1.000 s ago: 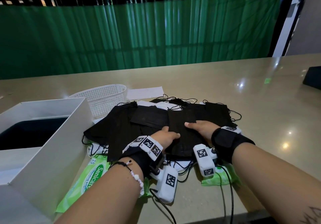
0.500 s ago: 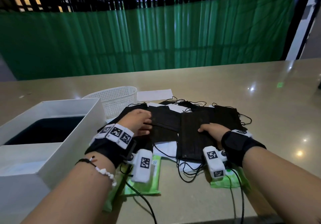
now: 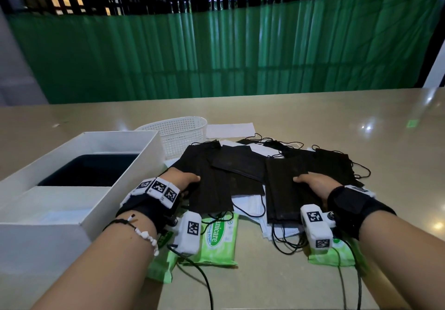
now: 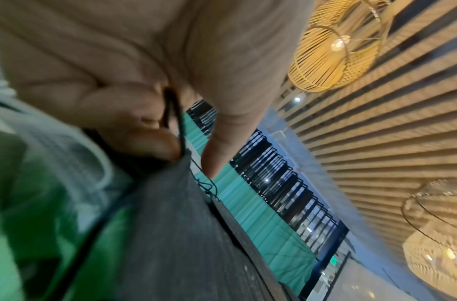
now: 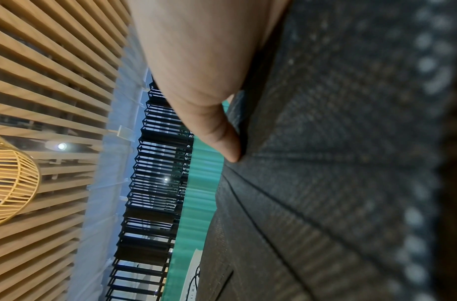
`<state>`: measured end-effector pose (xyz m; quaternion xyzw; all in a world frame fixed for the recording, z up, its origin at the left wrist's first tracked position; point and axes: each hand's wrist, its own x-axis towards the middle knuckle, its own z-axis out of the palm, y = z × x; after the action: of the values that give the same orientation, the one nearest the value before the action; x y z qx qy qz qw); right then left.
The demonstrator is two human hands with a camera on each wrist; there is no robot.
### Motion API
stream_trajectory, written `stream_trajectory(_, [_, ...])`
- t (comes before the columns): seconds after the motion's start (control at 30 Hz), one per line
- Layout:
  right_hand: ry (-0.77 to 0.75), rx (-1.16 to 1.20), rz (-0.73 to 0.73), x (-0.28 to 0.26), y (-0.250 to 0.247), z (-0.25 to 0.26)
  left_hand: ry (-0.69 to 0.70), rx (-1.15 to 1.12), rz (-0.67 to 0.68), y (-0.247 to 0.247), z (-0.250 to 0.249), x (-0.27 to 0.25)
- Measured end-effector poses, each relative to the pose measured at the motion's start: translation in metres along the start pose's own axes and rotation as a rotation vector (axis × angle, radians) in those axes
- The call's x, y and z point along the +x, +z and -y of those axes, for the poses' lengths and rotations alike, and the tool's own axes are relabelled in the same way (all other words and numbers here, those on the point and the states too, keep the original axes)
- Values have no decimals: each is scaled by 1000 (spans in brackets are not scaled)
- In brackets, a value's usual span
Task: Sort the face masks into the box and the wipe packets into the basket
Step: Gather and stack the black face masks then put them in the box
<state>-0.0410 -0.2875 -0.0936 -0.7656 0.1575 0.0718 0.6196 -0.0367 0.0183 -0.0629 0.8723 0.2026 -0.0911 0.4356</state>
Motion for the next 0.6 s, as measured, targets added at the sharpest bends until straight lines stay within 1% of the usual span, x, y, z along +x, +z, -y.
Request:
stream_trajectory(0.13, [17,29,9,-2,0,1,134,103,-39,-2,-11,-4])
stream_trajectory(0.27, [34,45,12,-1,0,0,195,240,-85,-7,-23,-14])
stream_trajectory(0.37, [22,44,12,0,-1,-1,302,332,-126,-16,-38,-26])
stream_trajectory(0.43, [17,53,13,1,-2,-1,371,385,-181,-25,-49,-29])
stream_trajectory(0.5, [29,44,14,0,-3,-1,445,225,-284,-33,-62,-35])
stream_trajectory(0.53, [35,48,12,0,-3,0,442,149,-303,-36,-68,-39])
stream_trajectory(0.6, [38,69,0,0,-6,-1,477,66,-336,-41,-78,-43])
